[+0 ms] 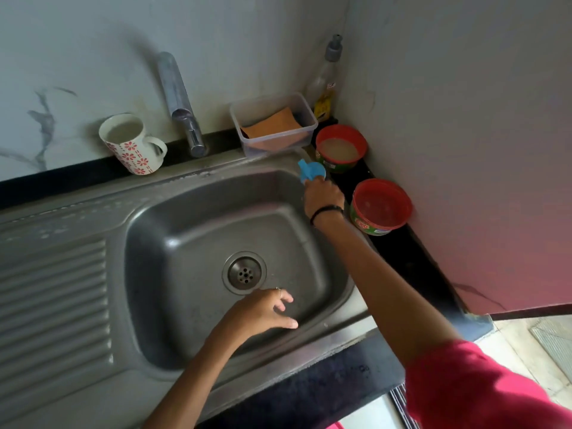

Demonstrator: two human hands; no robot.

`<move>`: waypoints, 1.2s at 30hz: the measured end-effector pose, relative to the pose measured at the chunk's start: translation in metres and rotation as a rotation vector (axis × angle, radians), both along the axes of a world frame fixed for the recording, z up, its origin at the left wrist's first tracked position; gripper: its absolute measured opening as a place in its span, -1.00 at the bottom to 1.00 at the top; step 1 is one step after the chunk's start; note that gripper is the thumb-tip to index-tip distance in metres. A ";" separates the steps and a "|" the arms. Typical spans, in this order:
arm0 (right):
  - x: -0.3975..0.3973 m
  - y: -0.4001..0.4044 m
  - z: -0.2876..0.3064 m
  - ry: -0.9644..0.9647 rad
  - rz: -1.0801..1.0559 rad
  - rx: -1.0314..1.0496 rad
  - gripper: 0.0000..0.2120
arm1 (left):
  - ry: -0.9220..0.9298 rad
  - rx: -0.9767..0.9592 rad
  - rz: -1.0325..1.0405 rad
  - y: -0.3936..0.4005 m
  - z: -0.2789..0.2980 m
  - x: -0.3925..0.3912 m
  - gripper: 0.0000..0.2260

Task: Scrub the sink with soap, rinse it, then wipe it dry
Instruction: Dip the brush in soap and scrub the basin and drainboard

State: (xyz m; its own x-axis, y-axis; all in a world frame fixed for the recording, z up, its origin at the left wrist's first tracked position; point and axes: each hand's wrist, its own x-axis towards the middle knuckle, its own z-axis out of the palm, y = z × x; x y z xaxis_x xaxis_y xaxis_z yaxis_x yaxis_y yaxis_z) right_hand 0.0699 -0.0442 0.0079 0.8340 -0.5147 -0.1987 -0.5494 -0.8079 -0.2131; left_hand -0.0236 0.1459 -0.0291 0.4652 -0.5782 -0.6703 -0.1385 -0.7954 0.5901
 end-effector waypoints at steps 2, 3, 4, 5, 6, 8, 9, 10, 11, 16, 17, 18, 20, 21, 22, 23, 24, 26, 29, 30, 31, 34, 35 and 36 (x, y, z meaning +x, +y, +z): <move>-0.025 0.000 -0.001 0.021 -0.014 -0.007 -0.60 | 0.020 0.046 -0.045 0.005 0.002 -0.010 -0.47; -0.046 0.002 -0.004 0.030 -0.030 -0.009 -0.60 | 0.022 0.060 -0.061 0.007 0.002 -0.014 -0.46; -0.068 0.006 -0.008 0.044 -0.054 -0.013 -0.60 | 0.022 0.066 -0.070 0.008 0.002 -0.017 -0.45; -0.092 0.010 -0.010 0.073 -0.074 -0.009 -0.59 | 0.019 0.069 -0.075 0.008 0.001 -0.020 -0.46; -0.110 0.015 -0.011 0.096 -0.081 -0.017 -0.58 | 0.013 0.071 -0.076 0.009 0.001 -0.022 -0.46; -0.121 0.017 -0.011 0.093 -0.085 -0.030 -0.57 | 0.004 0.073 -0.076 0.010 0.003 -0.023 -0.48; -0.115 0.016 -0.010 0.074 -0.083 -0.014 -0.57 | -0.008 0.074 -0.085 0.010 0.005 -0.023 -0.49; -0.104 0.015 -0.010 0.052 -0.076 0.006 -0.58 | -0.025 0.078 -0.101 0.011 0.008 -0.022 -0.49; -0.090 0.015 -0.010 0.034 -0.058 0.014 -0.58 | -0.042 0.085 -0.115 0.011 0.010 -0.023 -0.50; -0.062 0.011 -0.002 0.012 -0.033 0.010 -0.58 | -0.080 0.095 -0.102 0.013 0.015 -0.029 -0.56; -0.075 0.010 -0.002 0.014 -0.055 0.020 -0.59 | -0.077 0.098 -0.098 0.013 0.015 -0.029 -0.58; -0.093 0.011 -0.003 0.017 -0.076 0.023 -0.59 | -0.077 0.104 -0.099 0.013 0.016 -0.029 -0.58; -0.139 0.017 -0.005 0.027 -0.107 0.016 -0.59 | -0.098 0.114 -0.114 0.012 0.017 -0.029 -0.59; -0.160 0.022 -0.006 0.036 -0.127 0.027 -0.59 | -0.108 0.116 -0.117 0.011 0.017 -0.029 -0.60; -0.177 0.025 -0.005 0.033 -0.155 0.038 -0.59 | -0.111 0.117 -0.115 0.011 0.018 -0.029 -0.60; -0.185 0.025 -0.005 0.023 -0.185 0.049 -0.59 | -0.108 0.115 -0.112 0.010 0.017 -0.029 -0.60; -0.187 0.023 -0.004 0.011 -0.204 0.066 -0.59 | -0.100 0.112 -0.109 0.010 0.017 -0.029 -0.60; -0.173 0.016 -0.003 -0.004 -0.200 0.095 -0.59 | -0.084 0.103 -0.101 0.011 0.016 -0.030 -0.60; -0.139 0.011 0.000 -0.005 -0.098 0.119 -0.59 | -0.081 0.096 -0.098 0.012 0.013 -0.031 -0.60; -0.133 0.011 0.001 -0.006 -0.079 0.117 -0.59 | -0.082 0.095 -0.095 0.012 0.012 -0.033 -0.60; -0.134 0.010 0.003 -0.015 -0.078 0.118 -0.59 | -0.084 0.092 -0.092 0.012 0.011 -0.033 -0.60; -0.168 0.011 0.003 -0.018 -0.151 0.159 -0.59 | -0.092 0.080 -0.068 0.012 0.006 -0.035 -0.62; -0.185 0.014 0.003 -0.021 -0.179 0.161 -0.59 | -0.095 0.076 -0.064 0.012 0.005 -0.035 -0.62; -0.204 0.017 0.002 -0.019 -0.210 0.168 -0.60 | -0.099 0.075 -0.065 0.012 0.004 -0.035 -0.62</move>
